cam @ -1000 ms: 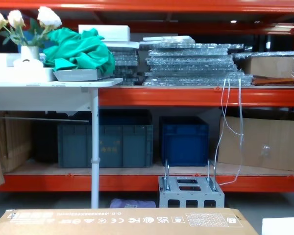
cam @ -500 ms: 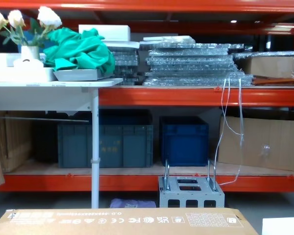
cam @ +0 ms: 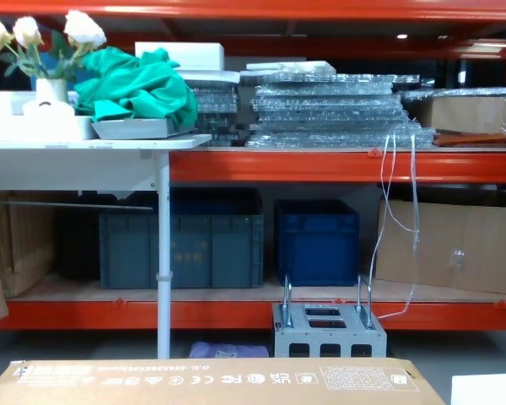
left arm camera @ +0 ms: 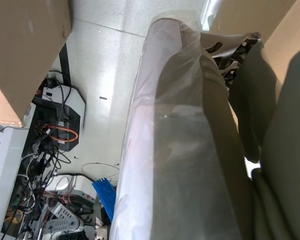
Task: Use one hand to grasp the basket and place it at the designated location.
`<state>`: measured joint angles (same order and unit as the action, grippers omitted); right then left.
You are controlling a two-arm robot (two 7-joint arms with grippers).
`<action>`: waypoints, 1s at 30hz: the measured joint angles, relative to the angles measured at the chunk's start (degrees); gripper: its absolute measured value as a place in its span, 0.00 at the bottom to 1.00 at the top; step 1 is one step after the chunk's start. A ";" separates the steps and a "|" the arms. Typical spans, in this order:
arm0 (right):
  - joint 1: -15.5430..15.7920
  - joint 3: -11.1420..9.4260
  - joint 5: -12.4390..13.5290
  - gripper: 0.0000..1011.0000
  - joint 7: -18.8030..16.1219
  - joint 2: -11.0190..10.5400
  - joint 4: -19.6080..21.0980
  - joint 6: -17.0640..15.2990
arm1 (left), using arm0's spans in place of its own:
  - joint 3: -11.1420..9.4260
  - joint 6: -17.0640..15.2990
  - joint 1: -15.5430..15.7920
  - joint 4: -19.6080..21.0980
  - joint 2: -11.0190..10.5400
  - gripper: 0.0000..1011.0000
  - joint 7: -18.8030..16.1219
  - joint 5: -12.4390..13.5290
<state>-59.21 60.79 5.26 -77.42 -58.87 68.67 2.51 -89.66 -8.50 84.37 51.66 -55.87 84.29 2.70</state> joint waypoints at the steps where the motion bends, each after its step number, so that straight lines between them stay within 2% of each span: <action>1: 0.06 -0.06 -0.10 0.99 0.00 0.01 0.23 -0.01 | 0.00 0.00 0.00 0.00 0.00 0.00 0.00 0.01; 8: 0.37 -0.69 -1.38 0.99 -0.13 -0.01 2.40 -0.64 | 0.00 0.00 0.00 -0.01 0.00 0.00 0.00 0.01; 13: 0.08 -1.48 -3.03 0.99 0.12 -1.51 7.16 -2.47 | 0.00 0.00 0.00 -0.01 0.00 0.00 0.00 0.01; 30: 1.41 -3.97 -4.68 0.99 0.85 -4.44 13.82 -5.27 | 0.00 0.00 0.00 0.00 0.00 0.00 0.00 0.00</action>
<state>-57.80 56.82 0.58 -76.56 -63.32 82.50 -2.76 -89.66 -8.50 84.37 51.66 -55.87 84.29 2.71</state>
